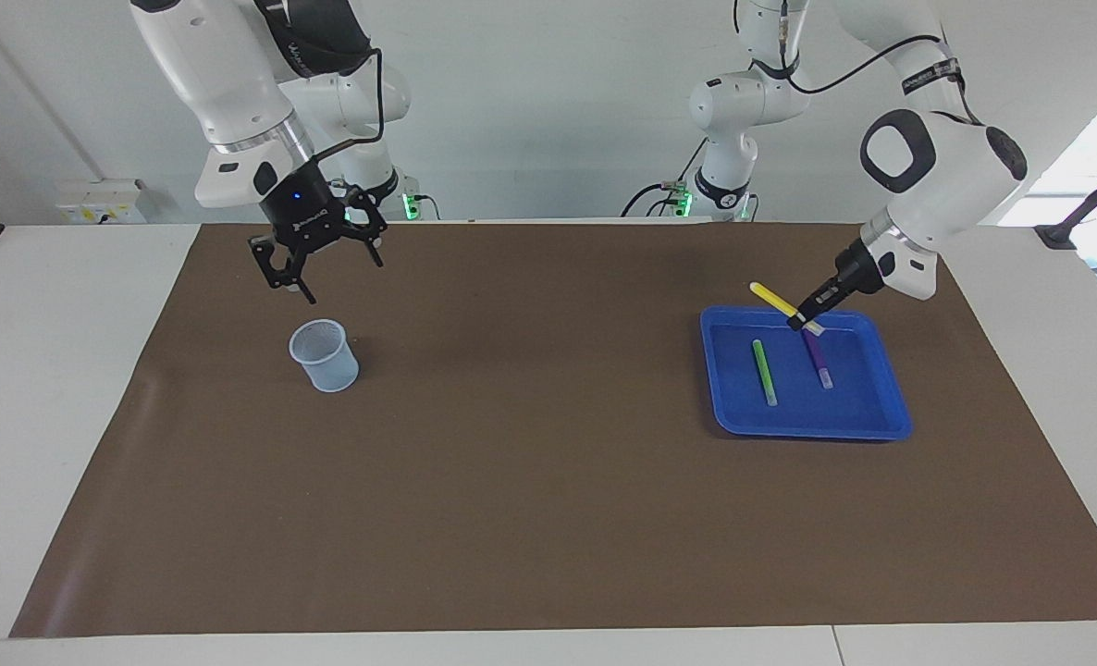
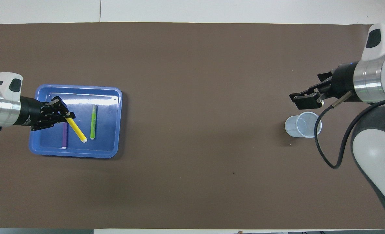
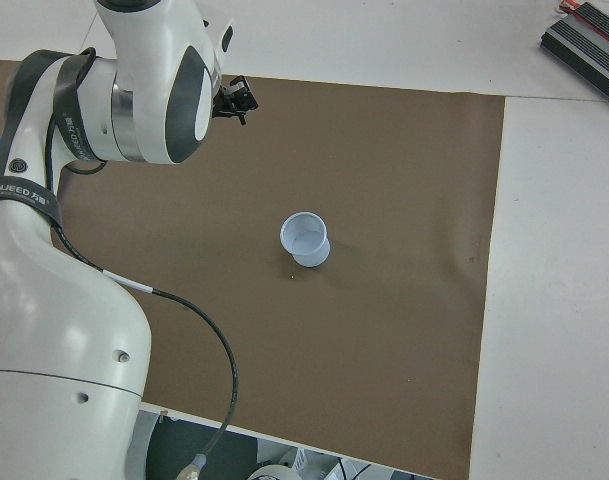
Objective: Right arm passes pens to left for tray arrangement
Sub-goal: 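Place the yellow pen in the tray with the left gripper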
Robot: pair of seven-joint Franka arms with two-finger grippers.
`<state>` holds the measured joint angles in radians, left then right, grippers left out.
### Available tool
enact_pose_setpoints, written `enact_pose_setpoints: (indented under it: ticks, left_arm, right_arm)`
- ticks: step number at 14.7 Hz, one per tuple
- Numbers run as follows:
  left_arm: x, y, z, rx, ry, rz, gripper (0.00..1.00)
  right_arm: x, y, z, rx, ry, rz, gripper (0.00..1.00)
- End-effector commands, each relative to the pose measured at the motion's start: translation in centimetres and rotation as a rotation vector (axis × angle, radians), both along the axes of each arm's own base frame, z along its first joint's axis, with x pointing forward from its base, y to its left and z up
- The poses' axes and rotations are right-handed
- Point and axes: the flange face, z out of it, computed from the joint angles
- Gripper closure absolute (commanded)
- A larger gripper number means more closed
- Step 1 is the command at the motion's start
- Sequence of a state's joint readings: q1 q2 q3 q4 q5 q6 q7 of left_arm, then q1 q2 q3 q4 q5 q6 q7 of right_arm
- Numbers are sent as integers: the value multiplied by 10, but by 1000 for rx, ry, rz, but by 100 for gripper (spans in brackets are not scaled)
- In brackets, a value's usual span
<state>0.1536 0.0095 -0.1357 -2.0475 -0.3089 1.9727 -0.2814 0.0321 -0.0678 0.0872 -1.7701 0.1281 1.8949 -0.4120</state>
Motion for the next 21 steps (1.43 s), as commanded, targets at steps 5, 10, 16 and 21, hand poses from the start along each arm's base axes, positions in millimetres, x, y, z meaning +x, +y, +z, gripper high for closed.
enact_pose_setpoints:
  ticks: [5,10,16,21]
  left_arm:
    - [37,4,-100,214,113,-409,100]
    - [38,-13,-118,223,126,-448,100]
    - [38,-12,-121,234,116,-461,100]
    - [36,-11,-124,229,112,-485,0]
  right_arm:
    - [0,-39,-4,-59,47,-485,0]
    - [1,-60,17,-73,143,-605,0]
    - [-6,-63,25,-122,215,-619,0]
    - [-2,-64,34,-118,217,-623,0]
